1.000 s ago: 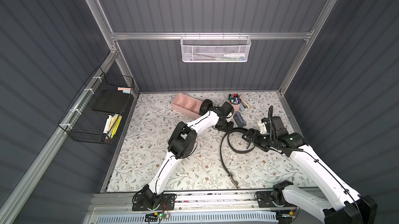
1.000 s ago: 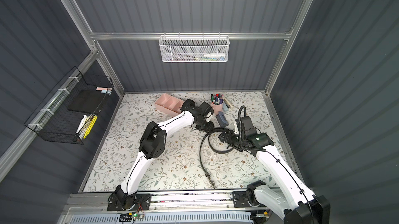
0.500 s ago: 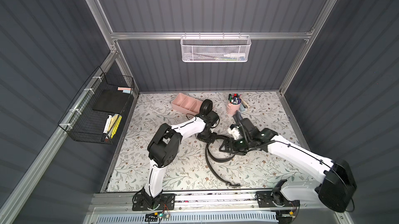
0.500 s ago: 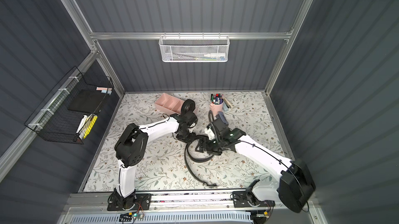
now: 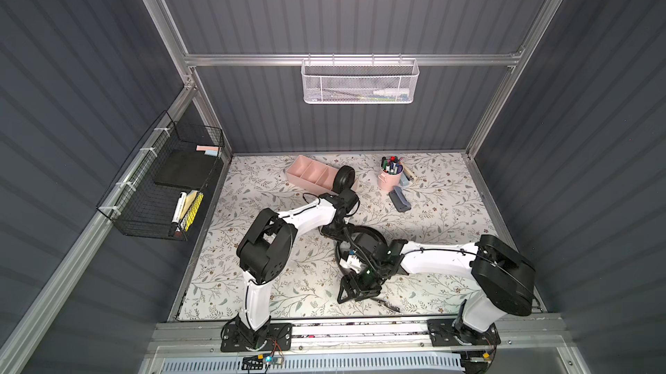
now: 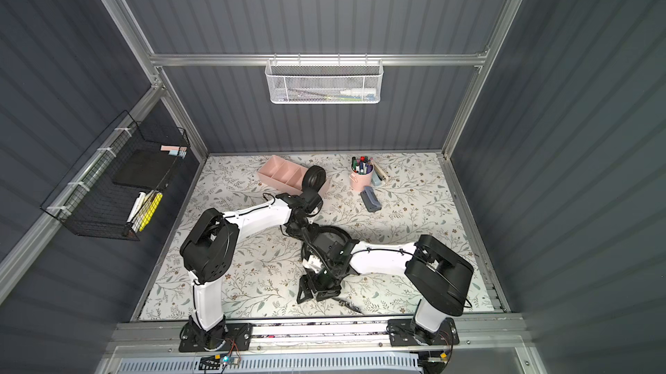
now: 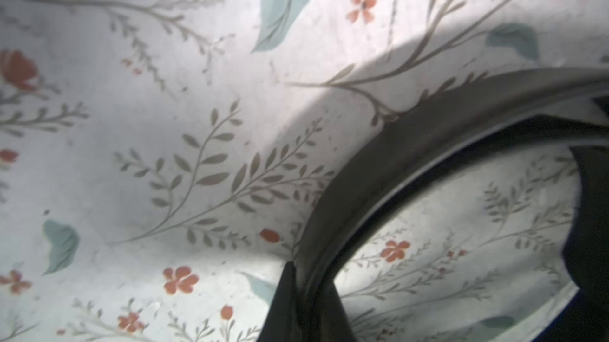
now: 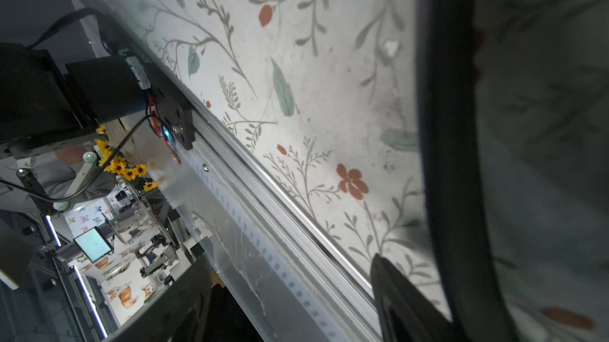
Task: Place the belts into the storage roll
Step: Roll the belt at the center of the board.
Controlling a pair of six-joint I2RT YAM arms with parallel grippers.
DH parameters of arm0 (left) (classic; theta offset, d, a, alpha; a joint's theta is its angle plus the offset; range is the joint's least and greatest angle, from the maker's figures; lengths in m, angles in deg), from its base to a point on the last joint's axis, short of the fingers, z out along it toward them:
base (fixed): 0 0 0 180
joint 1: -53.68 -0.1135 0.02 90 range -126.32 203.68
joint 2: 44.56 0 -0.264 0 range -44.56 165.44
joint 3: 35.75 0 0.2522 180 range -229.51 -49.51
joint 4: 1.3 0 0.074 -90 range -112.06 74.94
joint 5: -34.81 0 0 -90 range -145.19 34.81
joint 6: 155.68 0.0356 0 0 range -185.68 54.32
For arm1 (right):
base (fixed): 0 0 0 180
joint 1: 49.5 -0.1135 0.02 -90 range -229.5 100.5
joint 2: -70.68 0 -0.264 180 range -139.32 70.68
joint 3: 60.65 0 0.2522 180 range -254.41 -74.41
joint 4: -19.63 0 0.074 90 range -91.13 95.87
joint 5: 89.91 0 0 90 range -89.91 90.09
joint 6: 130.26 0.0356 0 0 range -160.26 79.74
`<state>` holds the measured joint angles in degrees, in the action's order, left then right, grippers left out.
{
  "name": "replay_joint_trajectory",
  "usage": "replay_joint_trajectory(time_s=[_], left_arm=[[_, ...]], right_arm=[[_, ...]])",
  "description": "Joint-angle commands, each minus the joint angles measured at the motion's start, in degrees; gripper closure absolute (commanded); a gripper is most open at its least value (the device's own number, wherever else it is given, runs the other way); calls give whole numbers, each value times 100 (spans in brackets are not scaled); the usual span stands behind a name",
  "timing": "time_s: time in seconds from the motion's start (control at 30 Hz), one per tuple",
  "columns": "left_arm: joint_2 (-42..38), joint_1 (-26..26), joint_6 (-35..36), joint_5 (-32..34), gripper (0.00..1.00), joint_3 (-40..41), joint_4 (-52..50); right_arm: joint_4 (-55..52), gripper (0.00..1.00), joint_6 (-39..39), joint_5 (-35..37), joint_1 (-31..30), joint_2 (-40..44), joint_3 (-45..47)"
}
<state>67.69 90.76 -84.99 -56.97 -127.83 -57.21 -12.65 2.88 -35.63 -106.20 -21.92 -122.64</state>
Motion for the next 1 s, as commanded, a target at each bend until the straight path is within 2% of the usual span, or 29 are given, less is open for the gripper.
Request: replay_joint_trajectory(time_s=[0.0,0.13,0.27,0.3,0.33,0.43,0.47,0.5,0.57,0.63,0.7,0.77,0.97], left_arm=[[-252,19,32,440,100,300,-628],[-423,18,24,275,100,775,-540],[-623,23,-429,-11,100,1251,-171],[-629,27,-513,-36,95,1334,-97],[-626,27,-559,-43,86,1378,-55],[-664,27,-683,-56,81,1487,115],[-653,27,-696,-14,77,1478,119],[-645,26,-697,27,73,1462,142],[-623,27,-688,26,71,1434,146],[-599,27,-687,-40,66,1412,129],[-533,19,-687,-65,65,1307,54],[-438,17,-639,-59,66,1203,2],[-299,18,-428,1,66,1083,-56]], right_arm=[[-514,19,201,953,625,177,289],[-711,17,-343,1292,1460,304,41],[-1016,17,-847,957,2080,-3,-524],[-1222,17,-870,936,2142,-62,-701],[-1386,16,-807,957,2166,-42,-808],[-1557,15,33,1266,2177,416,-697],[-1557,15,382,1422,2169,647,-613],[-1515,15,762,1642,2169,953,-454],[-1500,13,1665,2261,2164,1465,-136],[-1237,12,2268,2418,2173,1812,214],[-1065,11,2786,2429,2177,1894,503],[-903,11,2935,2382,2187,1806,677],[-1295,18,2781,2990,2264,1265,288]])
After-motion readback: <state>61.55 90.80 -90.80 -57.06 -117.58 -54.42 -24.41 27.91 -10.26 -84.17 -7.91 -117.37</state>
